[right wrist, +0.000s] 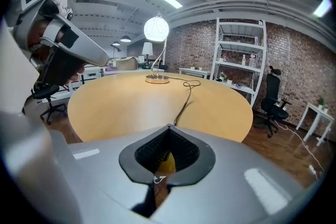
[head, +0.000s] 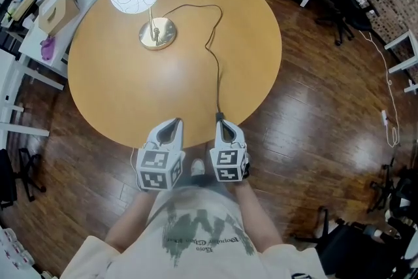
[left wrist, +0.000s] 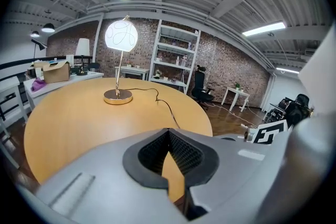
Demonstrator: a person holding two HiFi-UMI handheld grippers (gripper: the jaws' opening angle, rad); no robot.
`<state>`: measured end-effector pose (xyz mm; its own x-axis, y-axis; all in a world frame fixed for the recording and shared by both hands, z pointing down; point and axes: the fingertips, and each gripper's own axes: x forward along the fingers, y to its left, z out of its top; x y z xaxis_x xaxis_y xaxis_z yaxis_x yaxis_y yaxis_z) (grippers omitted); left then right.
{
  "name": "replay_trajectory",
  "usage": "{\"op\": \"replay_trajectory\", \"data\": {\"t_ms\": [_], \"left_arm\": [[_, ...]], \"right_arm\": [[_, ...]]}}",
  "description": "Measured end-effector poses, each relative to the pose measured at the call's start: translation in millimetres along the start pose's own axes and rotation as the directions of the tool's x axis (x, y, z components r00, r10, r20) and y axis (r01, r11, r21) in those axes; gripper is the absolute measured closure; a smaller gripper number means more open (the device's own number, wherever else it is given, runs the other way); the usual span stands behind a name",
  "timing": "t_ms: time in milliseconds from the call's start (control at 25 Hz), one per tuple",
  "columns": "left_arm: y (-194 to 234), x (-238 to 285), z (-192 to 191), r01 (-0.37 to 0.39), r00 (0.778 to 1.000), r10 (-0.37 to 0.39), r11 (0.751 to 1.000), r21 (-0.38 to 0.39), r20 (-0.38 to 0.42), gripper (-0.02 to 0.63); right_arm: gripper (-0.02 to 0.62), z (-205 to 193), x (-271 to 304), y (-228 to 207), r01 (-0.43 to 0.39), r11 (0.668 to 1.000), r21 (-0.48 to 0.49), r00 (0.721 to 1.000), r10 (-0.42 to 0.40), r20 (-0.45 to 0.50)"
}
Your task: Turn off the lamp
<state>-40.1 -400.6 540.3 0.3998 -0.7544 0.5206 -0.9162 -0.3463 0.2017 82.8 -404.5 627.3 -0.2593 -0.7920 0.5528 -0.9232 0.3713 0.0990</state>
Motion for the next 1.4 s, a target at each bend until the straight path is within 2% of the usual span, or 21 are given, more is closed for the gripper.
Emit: {"op": "replay_trajectory", "data": {"t_ms": [160,440,640,1000,1400], "left_arm": [[1.2,-6.8,1.0,-0.006,1.0,0.006,1.0,0.0,0.008,0.611],[3.4,-35.8,-0.4,-0.009,0.999,0.009,1.0,0.0,0.036,0.611],[6.0,-68.9,-0.3,-0.011,0.997,0.012,1.0,-0.017,0.07,0.611],[13.1,-139.4,-23.0,-0.033,0.992,0.039,0.998,-0.051,0.118,0.611],[-7.7,-215.2,-32.2,-0.029,0.974,0.03,1.0,-0.007,0.223,0.611]], "right_arm": [[0.595,7.5,-5.6,2.1,-0.019,0.999,0.044,1.0,0.018,0.005],[0.595,39.1,-38.4,34.0,-0.065,0.995,0.076,0.994,0.058,0.093],[0.595,59.5,-68.8,62.3,-0.099,0.993,0.06,0.987,0.09,0.133],[0.597,78.4,-133.8,111.9,-0.15,0.988,0.044,0.97,0.138,0.199],[0.597,86.7,-211.8,164.1,-0.195,0.981,0.009,0.944,0.185,0.275]]}}
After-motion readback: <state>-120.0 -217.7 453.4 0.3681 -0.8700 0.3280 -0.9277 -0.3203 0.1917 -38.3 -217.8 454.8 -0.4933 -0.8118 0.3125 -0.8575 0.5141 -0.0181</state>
